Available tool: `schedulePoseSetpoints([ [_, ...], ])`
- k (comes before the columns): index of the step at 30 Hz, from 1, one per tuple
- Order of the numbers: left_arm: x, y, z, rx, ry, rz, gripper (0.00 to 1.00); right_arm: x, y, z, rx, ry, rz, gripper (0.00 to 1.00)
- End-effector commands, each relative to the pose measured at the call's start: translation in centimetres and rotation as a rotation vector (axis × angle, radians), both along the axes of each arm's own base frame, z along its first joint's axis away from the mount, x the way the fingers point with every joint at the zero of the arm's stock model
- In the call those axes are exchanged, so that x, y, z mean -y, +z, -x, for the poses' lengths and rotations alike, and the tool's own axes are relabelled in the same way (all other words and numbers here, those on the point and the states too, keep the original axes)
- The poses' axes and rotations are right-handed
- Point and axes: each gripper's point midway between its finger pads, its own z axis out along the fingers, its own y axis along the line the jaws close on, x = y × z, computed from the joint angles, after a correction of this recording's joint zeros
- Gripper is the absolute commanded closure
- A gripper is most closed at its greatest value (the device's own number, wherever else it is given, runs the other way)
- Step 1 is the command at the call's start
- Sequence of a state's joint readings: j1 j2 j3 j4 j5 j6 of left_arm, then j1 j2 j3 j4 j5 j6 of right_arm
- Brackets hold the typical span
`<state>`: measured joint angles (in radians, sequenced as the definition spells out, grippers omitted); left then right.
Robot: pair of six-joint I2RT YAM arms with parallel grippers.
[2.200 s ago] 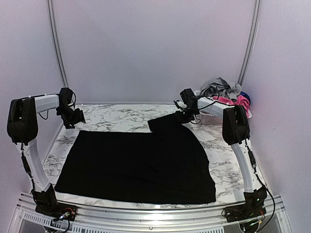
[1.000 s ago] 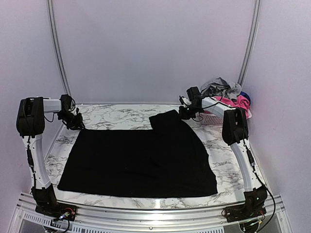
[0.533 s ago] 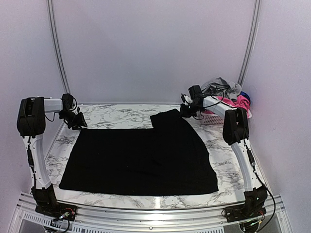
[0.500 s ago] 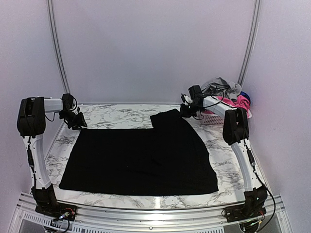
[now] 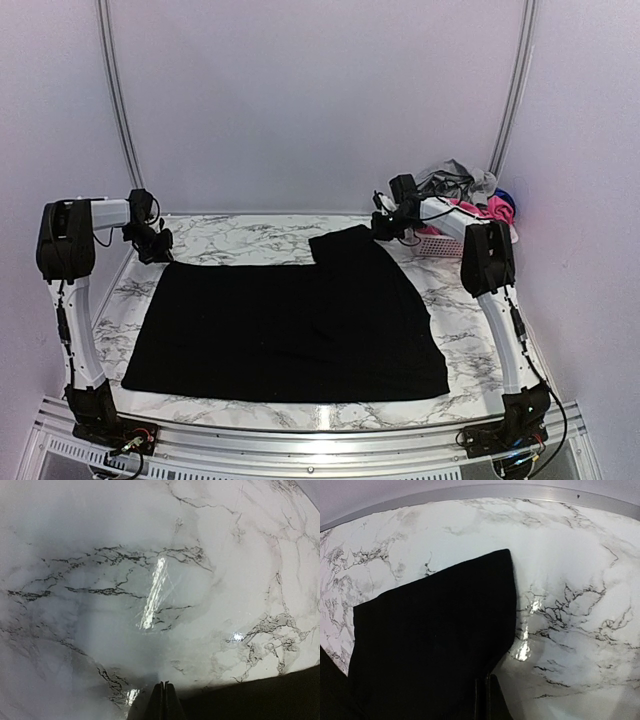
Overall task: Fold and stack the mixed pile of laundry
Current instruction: Pick up the 1/3-folded T-shirt from the center of the board.
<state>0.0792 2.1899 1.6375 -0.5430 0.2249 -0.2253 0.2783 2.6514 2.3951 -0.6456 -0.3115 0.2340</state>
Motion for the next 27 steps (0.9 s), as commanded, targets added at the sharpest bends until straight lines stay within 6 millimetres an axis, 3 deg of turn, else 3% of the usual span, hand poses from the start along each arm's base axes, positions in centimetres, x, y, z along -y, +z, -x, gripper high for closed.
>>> schedulePoseSetpoints([
  [1,-0.1,2.2,-1.1,0.042,0.001,-0.012,1.0,0.4,8.4,-1.1,0.164,0.001,-0.046,1.0],
  [6,0.0,4.8,-1.1,0.107,-0.019,-0.021,1.0,0.5,11.6,-0.4,0.206,0.01,-0.061,1.0],
  [14,0.3,6.5,1.4,0.134,-0.044,-0.031,1.0,0.4,13.2,2.6,0.185,0.032,-0.094,1.0],
  [21,0.4,8.7,4.6,0.175,-0.056,-0.052,1.0,-0.4,14.1,7.7,0.157,0.08,-0.115,1.0],
  [27,-0.1,9.2,8.8,0.167,-0.037,-0.092,1.0,-0.7,14.1,13.5,0.111,0.113,-0.107,1.0],
])
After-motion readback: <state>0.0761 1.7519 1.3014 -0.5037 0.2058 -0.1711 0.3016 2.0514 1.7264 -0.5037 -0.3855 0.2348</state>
